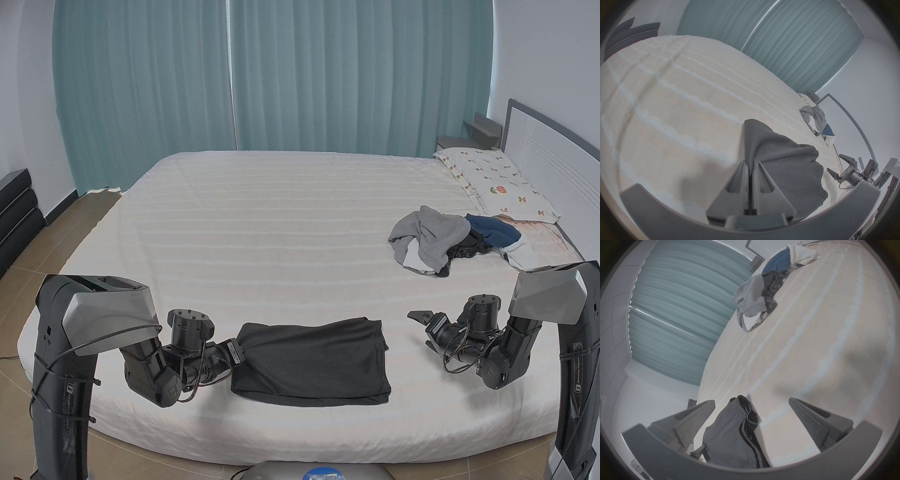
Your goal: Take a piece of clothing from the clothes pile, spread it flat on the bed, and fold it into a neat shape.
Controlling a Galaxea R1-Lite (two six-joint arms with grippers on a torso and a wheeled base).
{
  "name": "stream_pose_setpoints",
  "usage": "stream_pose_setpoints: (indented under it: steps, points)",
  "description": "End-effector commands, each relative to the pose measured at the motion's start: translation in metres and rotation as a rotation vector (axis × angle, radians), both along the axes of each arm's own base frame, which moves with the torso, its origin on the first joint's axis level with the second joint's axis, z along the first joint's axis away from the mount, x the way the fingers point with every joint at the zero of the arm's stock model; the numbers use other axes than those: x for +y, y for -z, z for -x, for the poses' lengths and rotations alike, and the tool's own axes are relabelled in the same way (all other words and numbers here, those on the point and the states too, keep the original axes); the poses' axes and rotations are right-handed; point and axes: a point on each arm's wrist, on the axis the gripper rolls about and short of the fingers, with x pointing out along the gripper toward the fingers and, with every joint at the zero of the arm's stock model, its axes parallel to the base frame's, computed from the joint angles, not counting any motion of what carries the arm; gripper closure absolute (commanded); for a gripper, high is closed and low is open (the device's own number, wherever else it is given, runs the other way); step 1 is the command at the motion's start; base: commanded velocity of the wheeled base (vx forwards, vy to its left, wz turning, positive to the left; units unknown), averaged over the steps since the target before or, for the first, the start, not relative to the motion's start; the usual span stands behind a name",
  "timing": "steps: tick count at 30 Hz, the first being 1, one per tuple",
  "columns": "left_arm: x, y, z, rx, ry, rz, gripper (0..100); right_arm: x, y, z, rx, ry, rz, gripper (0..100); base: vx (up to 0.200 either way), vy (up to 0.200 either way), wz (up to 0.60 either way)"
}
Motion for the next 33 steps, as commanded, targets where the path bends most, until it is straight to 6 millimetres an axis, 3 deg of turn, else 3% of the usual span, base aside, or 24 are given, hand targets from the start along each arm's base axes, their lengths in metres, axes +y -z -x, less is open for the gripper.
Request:
stream_pose_setpoints:
  steps: [1, 33]
  points:
    - [0.0, -0.001, 0.0, -0.001, 0.0, 0.0, 100, 0.001, 0.001, 0.0, 0.002, -0.002, 0.0, 0, 0.0, 0.2, 0.0]
    - [-0.004, -0.002, 0.011, 0.022, 0.017, -0.009, 100, 0.002, -0.001, 0.001, -0.001, -0.004, -0.001, 0, 0.0, 0.2, 0.0]
